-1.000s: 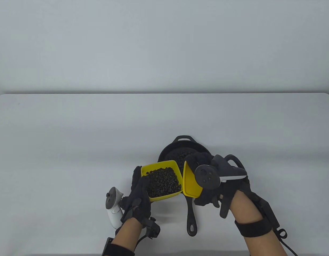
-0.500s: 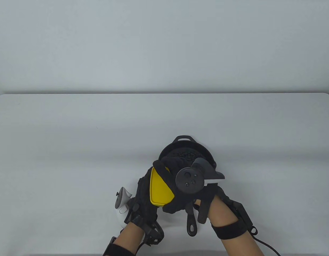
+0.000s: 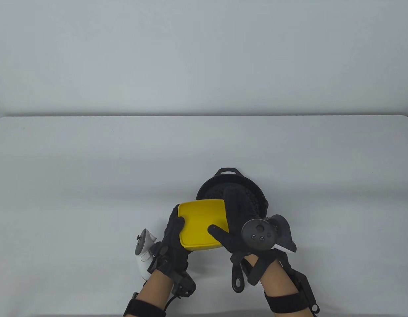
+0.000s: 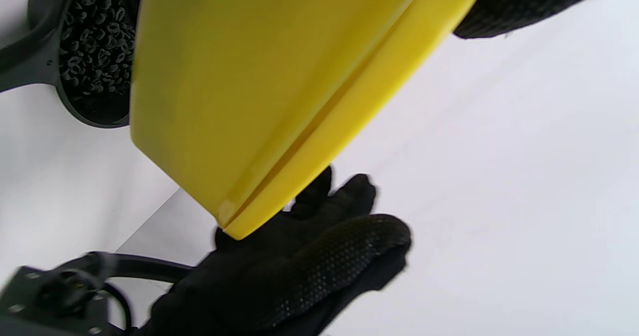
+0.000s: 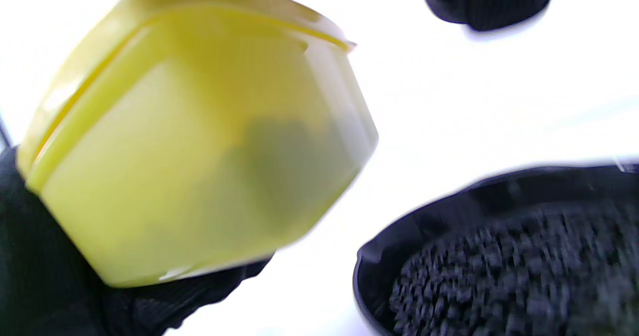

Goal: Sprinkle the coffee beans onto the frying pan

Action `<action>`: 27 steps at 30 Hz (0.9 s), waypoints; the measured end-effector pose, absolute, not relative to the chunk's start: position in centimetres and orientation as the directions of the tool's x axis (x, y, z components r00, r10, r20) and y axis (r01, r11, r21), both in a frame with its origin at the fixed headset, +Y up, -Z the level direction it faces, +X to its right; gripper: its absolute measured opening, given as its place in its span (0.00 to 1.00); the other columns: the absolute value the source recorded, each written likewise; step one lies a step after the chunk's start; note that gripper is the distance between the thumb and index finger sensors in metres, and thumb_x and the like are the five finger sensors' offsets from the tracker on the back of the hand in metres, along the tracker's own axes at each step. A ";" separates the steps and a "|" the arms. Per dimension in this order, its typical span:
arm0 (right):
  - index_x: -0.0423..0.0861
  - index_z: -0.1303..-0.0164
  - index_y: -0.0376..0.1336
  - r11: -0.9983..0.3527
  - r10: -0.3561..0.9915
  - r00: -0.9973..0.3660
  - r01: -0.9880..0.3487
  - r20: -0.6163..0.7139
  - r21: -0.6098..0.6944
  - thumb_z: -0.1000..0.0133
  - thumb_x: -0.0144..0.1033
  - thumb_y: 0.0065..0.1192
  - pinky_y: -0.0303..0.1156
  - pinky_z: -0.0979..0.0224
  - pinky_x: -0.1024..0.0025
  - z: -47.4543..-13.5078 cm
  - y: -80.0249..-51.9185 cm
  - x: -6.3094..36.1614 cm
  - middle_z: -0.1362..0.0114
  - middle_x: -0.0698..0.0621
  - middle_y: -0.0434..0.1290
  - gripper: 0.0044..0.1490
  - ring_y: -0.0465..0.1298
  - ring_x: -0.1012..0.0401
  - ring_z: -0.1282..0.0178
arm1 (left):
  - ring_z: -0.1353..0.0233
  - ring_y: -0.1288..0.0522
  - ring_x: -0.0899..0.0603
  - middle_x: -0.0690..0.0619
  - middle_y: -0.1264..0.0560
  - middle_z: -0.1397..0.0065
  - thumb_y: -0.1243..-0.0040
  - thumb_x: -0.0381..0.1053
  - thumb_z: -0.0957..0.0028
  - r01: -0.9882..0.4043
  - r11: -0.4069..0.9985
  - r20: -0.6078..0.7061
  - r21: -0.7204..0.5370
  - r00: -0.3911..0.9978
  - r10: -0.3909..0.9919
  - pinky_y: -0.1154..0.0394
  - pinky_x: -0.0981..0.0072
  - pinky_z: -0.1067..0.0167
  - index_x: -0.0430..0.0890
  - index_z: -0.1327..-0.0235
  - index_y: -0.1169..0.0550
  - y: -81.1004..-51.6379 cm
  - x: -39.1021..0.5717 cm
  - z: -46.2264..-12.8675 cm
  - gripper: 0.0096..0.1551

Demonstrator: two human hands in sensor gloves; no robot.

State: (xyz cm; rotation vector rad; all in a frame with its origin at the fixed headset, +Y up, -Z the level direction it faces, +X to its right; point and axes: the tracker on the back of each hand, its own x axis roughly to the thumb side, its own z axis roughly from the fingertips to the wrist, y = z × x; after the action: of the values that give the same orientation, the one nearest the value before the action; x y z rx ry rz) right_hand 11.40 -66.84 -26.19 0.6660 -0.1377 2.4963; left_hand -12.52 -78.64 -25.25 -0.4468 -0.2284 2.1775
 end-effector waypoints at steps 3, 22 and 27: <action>0.32 0.22 0.22 -0.673 0.725 -0.593 -0.716 0.350 0.183 0.36 0.75 0.34 0.77 0.50 0.46 -26.2 -69.6 12.5 0.23 0.21 0.30 0.66 0.64 0.21 0.37 | 0.28 0.33 0.30 0.39 0.49 0.22 0.49 0.79 0.43 -0.713 -0.617 -0.213 -0.332 -0.580 0.786 0.26 0.48 0.34 0.61 0.20 0.61 -78.7 -12.5 -25.1 0.53; 0.36 0.19 0.28 -0.142 0.976 -0.111 -0.976 0.187 0.165 0.33 0.51 0.36 0.81 0.56 0.62 -25.0 -74.6 14.0 0.21 0.28 0.35 0.46 0.75 0.36 0.49 | 0.30 0.36 0.24 0.34 0.53 0.21 0.57 0.84 0.47 -0.793 -0.393 -0.190 -0.466 -0.344 0.920 0.30 0.43 0.36 0.59 0.24 0.69 -78.1 -10.5 -24.2 0.58; 0.35 0.20 0.26 -0.179 0.973 -0.140 -0.960 0.183 0.217 0.33 0.52 0.34 0.81 0.53 0.62 -25.3 -75.4 14.0 0.21 0.27 0.33 0.48 0.75 0.37 0.46 | 0.36 0.30 0.30 0.32 0.44 0.31 0.63 0.79 0.44 -0.867 -0.214 -0.140 -0.451 -0.168 0.976 0.26 0.47 0.42 0.56 0.27 0.70 -77.4 -10.3 -24.1 0.52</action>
State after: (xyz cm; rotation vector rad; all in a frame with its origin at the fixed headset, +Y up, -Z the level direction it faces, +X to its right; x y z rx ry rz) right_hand 14.00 -75.42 -25.30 0.3231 0.0542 1.7205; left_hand -10.28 -77.44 -24.08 -0.4676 -0.3106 1.7348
